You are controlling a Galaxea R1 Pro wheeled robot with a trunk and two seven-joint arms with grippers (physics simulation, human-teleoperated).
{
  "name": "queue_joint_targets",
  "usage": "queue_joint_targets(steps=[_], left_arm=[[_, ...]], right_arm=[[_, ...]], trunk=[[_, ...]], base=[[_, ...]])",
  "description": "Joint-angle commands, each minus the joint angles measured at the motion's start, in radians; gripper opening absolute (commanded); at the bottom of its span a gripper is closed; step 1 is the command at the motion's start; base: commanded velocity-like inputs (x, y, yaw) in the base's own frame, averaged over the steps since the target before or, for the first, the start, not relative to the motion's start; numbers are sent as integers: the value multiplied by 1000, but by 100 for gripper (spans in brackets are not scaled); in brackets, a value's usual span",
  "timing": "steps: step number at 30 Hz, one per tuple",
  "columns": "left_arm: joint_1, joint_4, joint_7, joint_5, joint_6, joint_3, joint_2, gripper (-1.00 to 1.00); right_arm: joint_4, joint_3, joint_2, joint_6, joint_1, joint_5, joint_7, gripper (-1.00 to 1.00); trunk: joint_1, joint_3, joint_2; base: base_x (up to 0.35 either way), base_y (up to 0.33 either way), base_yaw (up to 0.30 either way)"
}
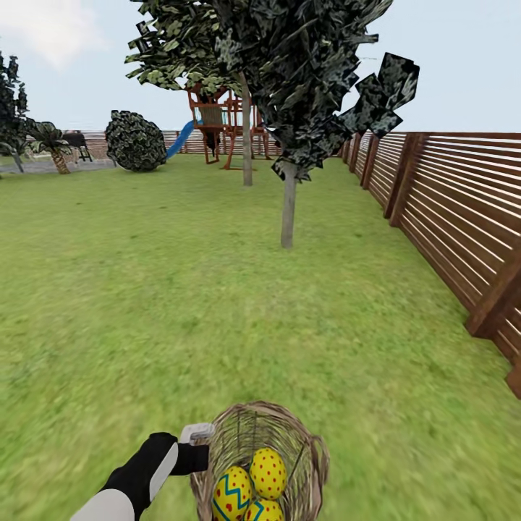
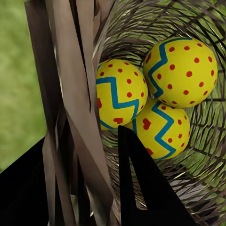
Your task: Take the three Easter eggs out of the wicker basket on the lawn in the garden, then place them on the lawn next to a single tree (choose any tree) so that all three eggs are next to the same tree and none are left in the basket.
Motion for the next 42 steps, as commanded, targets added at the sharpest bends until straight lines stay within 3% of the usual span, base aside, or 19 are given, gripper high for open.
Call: queue_joint_targets(steps=[1, 42], left_arm=[[-1, -2, 2, 21, 6, -1, 1, -100], [-1, -2, 3, 20, 6, 14, 8, -100]], right_arm=[[4, -8, -1, -6, -2, 7, 1, 100], [7, -9, 2, -4, -2, 2, 1, 100]], trunk=[[1, -1, -1], [1, -1, -1]], base=[[322, 0, 8], [322, 0, 0]])
